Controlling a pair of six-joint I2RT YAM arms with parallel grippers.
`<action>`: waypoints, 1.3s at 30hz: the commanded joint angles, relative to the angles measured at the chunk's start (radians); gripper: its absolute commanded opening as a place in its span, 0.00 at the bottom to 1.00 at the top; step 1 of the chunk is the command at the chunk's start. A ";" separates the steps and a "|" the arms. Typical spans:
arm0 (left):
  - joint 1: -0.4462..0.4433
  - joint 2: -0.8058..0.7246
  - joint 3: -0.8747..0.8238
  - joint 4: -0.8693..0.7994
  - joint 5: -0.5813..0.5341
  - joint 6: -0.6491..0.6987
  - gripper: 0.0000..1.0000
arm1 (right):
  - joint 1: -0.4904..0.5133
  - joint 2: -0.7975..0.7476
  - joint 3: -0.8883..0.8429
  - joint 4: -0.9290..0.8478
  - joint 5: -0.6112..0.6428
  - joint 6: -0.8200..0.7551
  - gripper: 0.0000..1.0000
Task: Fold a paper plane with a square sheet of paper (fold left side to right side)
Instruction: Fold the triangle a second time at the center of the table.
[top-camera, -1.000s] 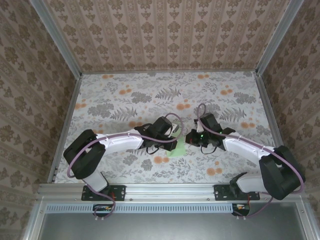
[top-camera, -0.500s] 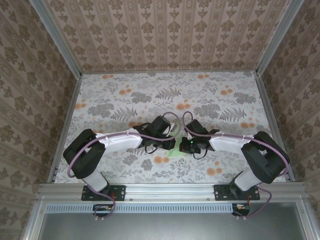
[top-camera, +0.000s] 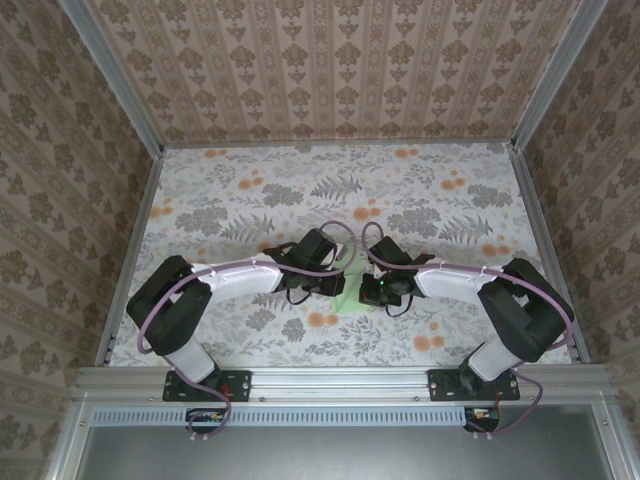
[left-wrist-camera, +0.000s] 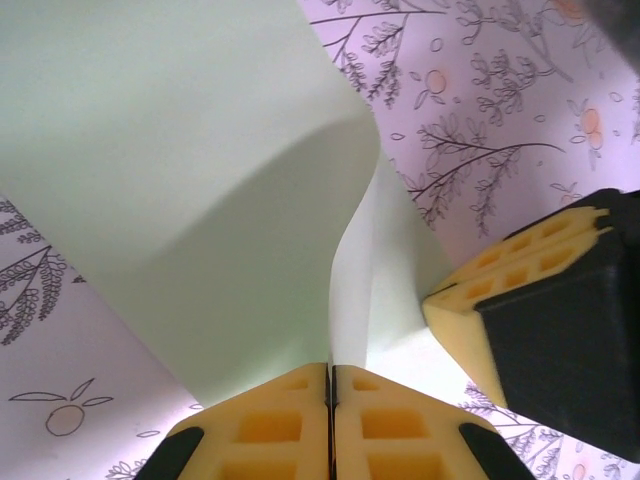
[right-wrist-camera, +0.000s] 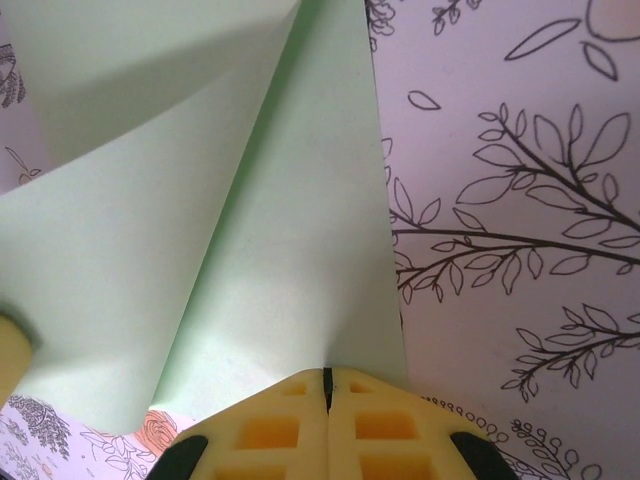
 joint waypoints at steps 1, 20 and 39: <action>0.012 0.028 0.007 -0.018 -0.005 0.002 0.08 | 0.007 0.029 0.004 -0.070 0.039 -0.020 0.01; 0.027 0.092 0.029 -0.009 -0.025 0.009 0.08 | 0.007 0.047 0.009 -0.076 0.031 -0.026 0.01; 0.040 0.107 0.027 0.013 -0.018 0.003 0.08 | 0.006 0.054 0.012 -0.085 0.031 -0.033 0.01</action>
